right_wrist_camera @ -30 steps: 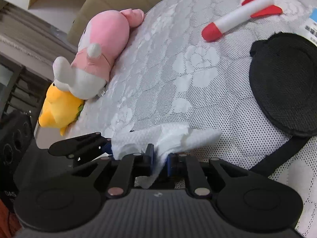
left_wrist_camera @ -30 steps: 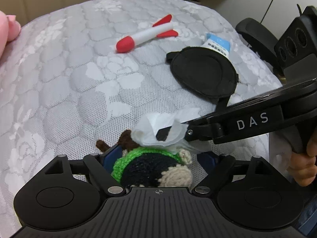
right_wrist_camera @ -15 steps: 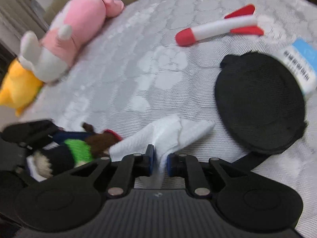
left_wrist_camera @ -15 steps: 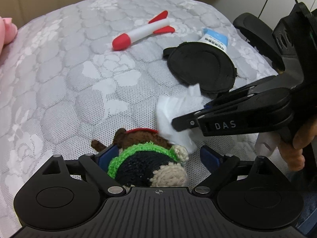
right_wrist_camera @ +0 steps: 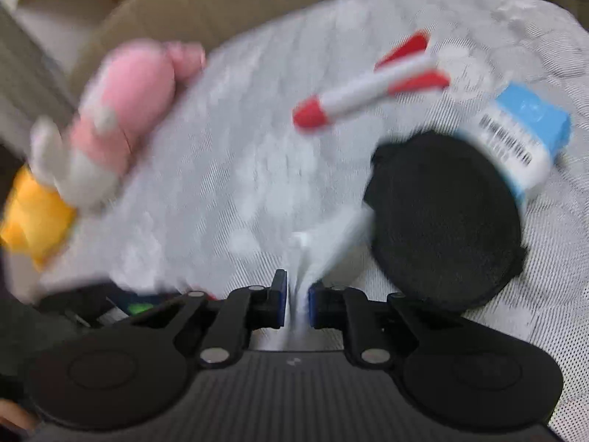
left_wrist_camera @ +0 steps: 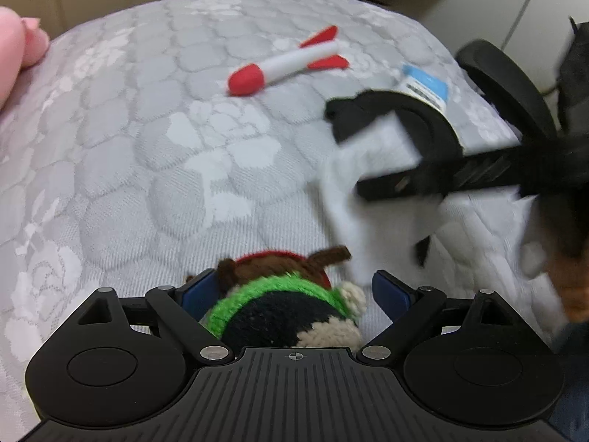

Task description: Clean container

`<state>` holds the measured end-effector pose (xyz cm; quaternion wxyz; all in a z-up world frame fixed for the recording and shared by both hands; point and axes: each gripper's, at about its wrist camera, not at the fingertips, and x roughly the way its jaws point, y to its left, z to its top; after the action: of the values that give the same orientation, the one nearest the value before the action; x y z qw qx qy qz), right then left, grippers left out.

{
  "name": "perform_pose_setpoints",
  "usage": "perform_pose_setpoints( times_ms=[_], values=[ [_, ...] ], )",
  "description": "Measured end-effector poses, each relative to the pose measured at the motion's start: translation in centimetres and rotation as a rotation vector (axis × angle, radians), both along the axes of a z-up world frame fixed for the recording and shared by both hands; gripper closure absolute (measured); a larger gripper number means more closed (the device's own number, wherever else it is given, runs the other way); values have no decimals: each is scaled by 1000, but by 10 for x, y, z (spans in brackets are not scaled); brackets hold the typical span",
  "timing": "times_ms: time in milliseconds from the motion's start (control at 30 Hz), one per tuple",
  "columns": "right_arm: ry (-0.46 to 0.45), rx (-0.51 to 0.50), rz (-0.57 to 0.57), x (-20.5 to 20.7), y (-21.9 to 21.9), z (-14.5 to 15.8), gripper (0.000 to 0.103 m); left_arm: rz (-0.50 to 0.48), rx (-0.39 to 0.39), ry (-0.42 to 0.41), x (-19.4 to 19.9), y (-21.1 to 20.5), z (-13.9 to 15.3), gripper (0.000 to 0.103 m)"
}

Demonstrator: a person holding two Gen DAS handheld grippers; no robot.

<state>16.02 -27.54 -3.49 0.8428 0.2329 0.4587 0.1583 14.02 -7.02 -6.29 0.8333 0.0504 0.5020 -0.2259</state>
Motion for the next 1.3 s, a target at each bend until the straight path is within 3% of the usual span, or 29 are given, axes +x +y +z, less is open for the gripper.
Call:
perform_pose_setpoints(
  times_ms=[133, 300, 467, 600, 667, 833, 1000, 1067, 1133, 1167, 1233, 1300],
  values=[
    [-36, 90, -84, 3, -31, 14, 92, 21, -31, -61, 5, -8, 5, 9],
    [-43, -30, -151, 11, -74, 16, 92, 48, 44, -150, 11, -23, 1, 4],
    [-30, -129, -295, 11, -119, 2, 92, 101, 80, -36, 26, -24, -26, 4],
    [-24, -164, -416, 29, -155, -9, 89, 88, 117, -41, 28, -21, -34, 4],
    [-34, -242, -433, 48, -165, -15, 89, 87, 119, -30, 29, -20, -40, 4],
    [23, -277, -303, 86, -161, -43, 88, 75, 93, -56, 38, -19, -44, 4],
    [29, -255, -169, 71, -115, -50, 88, 75, 52, -43, 53, -22, -46, 4],
    [47, -212, -121, 64, -97, -52, 81, 72, 61, -32, 54, -24, -48, 4],
    [41, -231, -60, 57, -72, -46, 79, 63, 91, 7, 50, -23, -49, 4],
    [44, -228, -16, 56, -61, -43, 80, 61, 117, 35, 46, -21, -49, 4],
    [65, -187, 50, 51, -42, -39, 93, 73, 154, 77, 36, -14, -47, 5],
    [80, -159, 108, 45, -23, -37, 95, 81, 168, 107, 25, -4, -43, 6]
  ],
)
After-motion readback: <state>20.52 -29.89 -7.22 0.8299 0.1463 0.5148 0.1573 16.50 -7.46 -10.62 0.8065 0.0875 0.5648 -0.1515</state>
